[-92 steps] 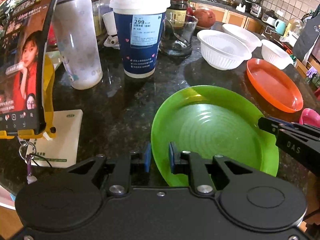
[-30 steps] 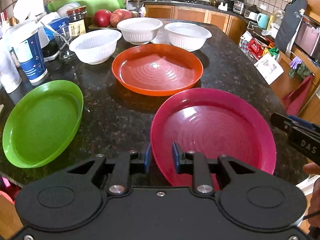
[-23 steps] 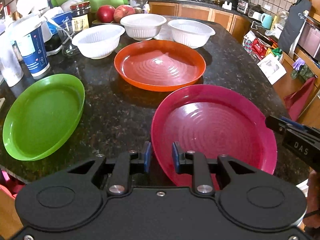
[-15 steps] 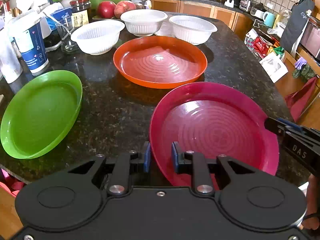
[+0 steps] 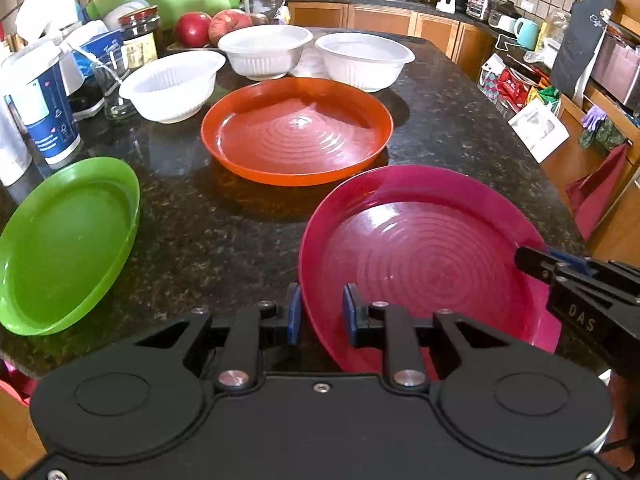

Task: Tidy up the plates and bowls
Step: 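Move the left gripper to the magenta plate rim and grasp it, then carry the magenta plate with the left gripper onto the green plate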

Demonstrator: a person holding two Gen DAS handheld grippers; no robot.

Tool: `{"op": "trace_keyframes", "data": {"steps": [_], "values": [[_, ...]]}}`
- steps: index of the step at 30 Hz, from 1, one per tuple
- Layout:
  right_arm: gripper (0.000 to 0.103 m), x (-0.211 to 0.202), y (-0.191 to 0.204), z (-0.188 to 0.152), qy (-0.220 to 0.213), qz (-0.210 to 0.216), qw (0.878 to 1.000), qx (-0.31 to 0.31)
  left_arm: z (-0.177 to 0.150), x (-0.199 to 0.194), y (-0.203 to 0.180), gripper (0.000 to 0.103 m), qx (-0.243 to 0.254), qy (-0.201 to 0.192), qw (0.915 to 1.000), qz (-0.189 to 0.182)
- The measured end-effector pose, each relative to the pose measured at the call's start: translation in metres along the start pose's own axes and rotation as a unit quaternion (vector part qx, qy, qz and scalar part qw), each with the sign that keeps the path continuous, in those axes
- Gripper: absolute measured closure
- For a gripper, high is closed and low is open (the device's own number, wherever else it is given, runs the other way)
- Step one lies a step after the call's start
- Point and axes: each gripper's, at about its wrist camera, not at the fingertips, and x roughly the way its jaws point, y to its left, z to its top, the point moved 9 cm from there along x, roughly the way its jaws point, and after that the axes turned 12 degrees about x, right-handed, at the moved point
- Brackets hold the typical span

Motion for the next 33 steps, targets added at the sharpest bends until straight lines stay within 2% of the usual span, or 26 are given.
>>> {"op": "trace_keyframes", "data": {"steps": [5,11,17,19,21,26,33], "values": [[0.086,0.001,-0.003,0.000,-0.001,-0.006,1.000,0.002,0.002,0.004,-0.002,0.071,0.002,0.000,0.9999,-0.011],[0.094,0.002,-0.005,0.001,-0.009,-0.017,1.000,-0.002,0.003,0.006,-0.001,0.071,-0.003,-0.004,0.9996,-0.027],[0.094,0.000,-0.004,0.004,-0.018,-0.019,1.000,-0.001,0.005,0.007,0.000,0.070,-0.010,-0.007,0.9992,-0.038],[0.094,-0.001,-0.003,0.005,-0.021,-0.020,1.000,0.000,0.006,0.007,0.000,0.072,-0.012,-0.009,0.9991,-0.039],[0.094,-0.002,-0.004,0.006,-0.023,-0.023,0.999,0.000,0.007,0.006,0.002,0.080,-0.013,-0.010,0.9992,-0.036],[0.094,-0.002,-0.006,0.006,-0.024,-0.026,0.999,0.003,0.008,0.006,0.004,0.087,-0.018,-0.010,0.9990,-0.039],[0.094,-0.003,-0.003,0.007,-0.029,-0.023,0.999,0.005,0.012,0.000,0.005,0.087,-0.009,-0.025,0.9993,-0.028]]}}
